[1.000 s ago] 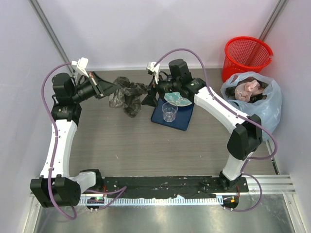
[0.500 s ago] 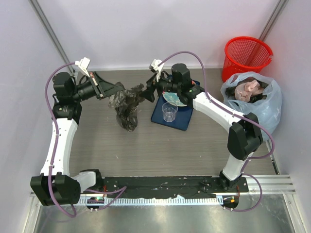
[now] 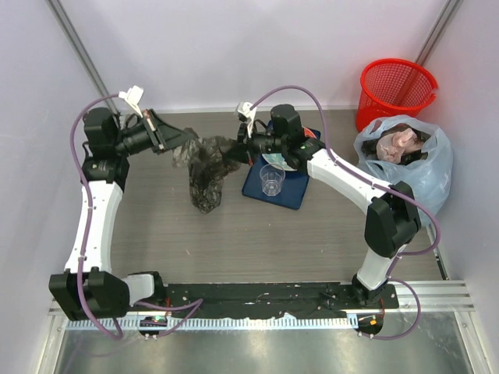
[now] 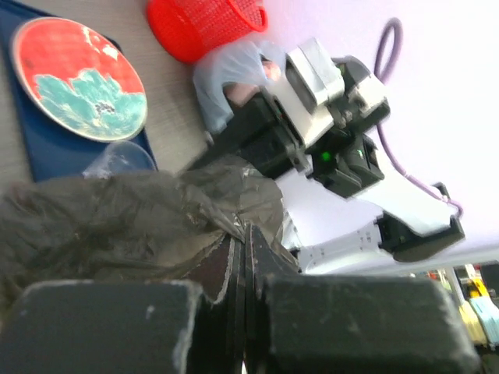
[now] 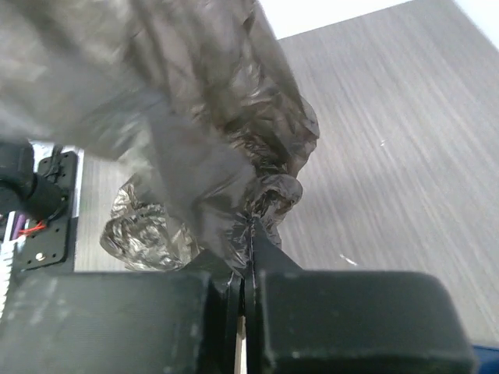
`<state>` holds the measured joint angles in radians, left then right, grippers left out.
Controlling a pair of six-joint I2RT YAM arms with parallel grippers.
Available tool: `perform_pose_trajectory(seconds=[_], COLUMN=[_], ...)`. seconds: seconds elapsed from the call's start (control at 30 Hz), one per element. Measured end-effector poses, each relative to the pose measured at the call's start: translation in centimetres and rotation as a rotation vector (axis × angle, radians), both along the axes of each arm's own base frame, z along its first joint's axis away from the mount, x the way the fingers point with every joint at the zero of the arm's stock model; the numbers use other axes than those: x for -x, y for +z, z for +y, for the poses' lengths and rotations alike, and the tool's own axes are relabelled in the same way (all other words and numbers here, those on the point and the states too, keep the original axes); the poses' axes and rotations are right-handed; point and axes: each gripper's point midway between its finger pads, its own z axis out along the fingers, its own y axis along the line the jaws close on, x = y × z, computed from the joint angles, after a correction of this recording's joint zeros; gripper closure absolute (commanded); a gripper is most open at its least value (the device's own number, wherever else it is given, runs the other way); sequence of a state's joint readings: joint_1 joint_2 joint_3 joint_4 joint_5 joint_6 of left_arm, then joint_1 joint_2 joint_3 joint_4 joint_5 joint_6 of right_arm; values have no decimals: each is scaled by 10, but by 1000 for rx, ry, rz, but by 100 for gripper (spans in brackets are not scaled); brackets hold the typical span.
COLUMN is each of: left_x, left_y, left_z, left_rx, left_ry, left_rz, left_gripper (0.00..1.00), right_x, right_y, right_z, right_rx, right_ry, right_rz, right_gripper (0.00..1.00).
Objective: Put the trash bags into the trash bin
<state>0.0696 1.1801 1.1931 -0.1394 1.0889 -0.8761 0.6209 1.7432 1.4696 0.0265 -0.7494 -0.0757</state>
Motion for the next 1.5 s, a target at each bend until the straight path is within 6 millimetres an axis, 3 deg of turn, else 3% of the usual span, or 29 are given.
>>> perform_pose_trajectory(seconds=[0.2,0.3,0.37,0.4,0.47,0.63,0.73,0.8,0.97,1.07,1.27,1.5], left_x=[-79,-111,-120,-121,-119,-89,-62,-44,4,14,-15,-44], left_y=[-4,-24,-46,-56,-74,-95,-100,-108,-148,-161,-148,-173], left_z=[37,53,62,66,80,140,161,152,112,89,75,45], left_rx=[-209,-296,-327,-334,-336,-286,-268,-246,-116,-90,-52,-36], left_ry=[209,256,271,278,307,492,586,591,568,528,514,488], left_rz=[-50,-21,37,68,126,225,237,234,280,290,215,299], left_gripper=[70,55,47,37,27,24,23,18,12,12,12,11], right_x=[22,26,25,23,15,-9,-19,-20,-21,-21,-19,-13], right_y=[-4,8,17,21,25,9,-3,-5,2,5,10,13], right_z=[0,2,4,5,8,12,13,14,17,17,19,25], right_rx=[-17,-78,-125,-147,-198,-261,-275,-282,-311,-322,-340,-342], right_ry=[22,11,3,-2,-12,-55,-80,-85,-83,-83,-75,-57], right_rz=[249,387,463,495,571,743,822,851,869,880,893,891], right_gripper=[99,99,99,99,99,99,99,99,99,99,99,99])
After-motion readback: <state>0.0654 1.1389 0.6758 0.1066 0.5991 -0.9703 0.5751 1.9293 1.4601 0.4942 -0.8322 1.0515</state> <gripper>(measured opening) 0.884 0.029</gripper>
